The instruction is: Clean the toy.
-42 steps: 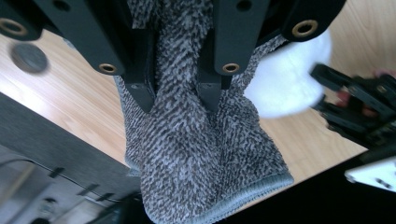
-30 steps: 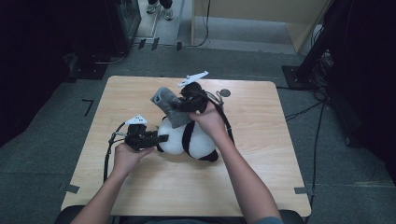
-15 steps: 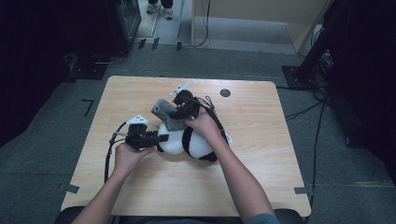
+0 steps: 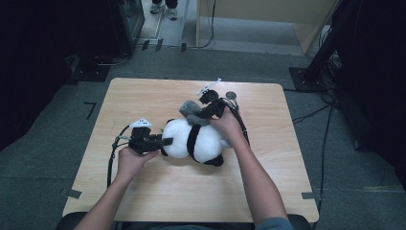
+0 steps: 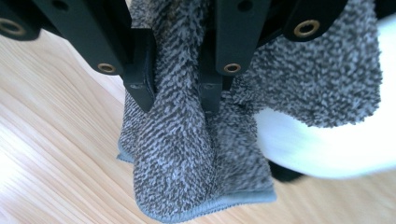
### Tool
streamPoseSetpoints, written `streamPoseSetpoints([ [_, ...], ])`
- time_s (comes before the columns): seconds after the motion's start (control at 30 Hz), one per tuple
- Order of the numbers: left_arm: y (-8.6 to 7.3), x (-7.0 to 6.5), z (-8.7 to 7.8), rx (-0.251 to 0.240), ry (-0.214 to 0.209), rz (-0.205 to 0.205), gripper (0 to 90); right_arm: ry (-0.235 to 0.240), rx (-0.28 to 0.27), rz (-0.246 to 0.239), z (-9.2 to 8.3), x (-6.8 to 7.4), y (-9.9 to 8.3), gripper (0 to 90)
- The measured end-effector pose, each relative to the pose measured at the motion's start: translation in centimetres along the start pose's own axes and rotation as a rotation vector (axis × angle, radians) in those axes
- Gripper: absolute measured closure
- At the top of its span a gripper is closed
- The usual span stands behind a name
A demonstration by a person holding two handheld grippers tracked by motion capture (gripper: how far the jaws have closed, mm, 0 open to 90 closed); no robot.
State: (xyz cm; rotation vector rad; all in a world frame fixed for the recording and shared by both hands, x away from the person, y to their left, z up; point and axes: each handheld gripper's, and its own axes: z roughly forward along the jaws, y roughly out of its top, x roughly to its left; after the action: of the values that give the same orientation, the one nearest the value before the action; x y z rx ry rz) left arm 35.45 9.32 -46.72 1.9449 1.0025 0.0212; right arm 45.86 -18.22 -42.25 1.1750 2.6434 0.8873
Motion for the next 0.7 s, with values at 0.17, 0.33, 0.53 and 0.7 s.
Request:
streamPoseSetpoints([
  [0.17, 0.0, 0.0, 0.0, -0.002, 0.002, 0.000, 61.8, -0.032, 0.003, 0.094, -0.1, -2.5, -2.0, 73.7],
  [0.33, 0.0, 0.0, 0.0, -0.006, 0.002, 0.000, 61.7, -0.058, 0.002, 0.166, 0.1, -4.4, -4.4, 73.8],
  [0.53, 0.0, 0.0, 0.0, -0.009, -0.002, -0.001, 61.6, -0.076, 0.005, 0.195, 0.5, -5.4, -6.2, 73.8],
  [0.7, -0.1, 0.2, 0.0, -0.006, -0.008, -0.003, 61.4, -0.109, -0.016, 0.193, -0.5, -5.5, -6.2, 74.4],
])
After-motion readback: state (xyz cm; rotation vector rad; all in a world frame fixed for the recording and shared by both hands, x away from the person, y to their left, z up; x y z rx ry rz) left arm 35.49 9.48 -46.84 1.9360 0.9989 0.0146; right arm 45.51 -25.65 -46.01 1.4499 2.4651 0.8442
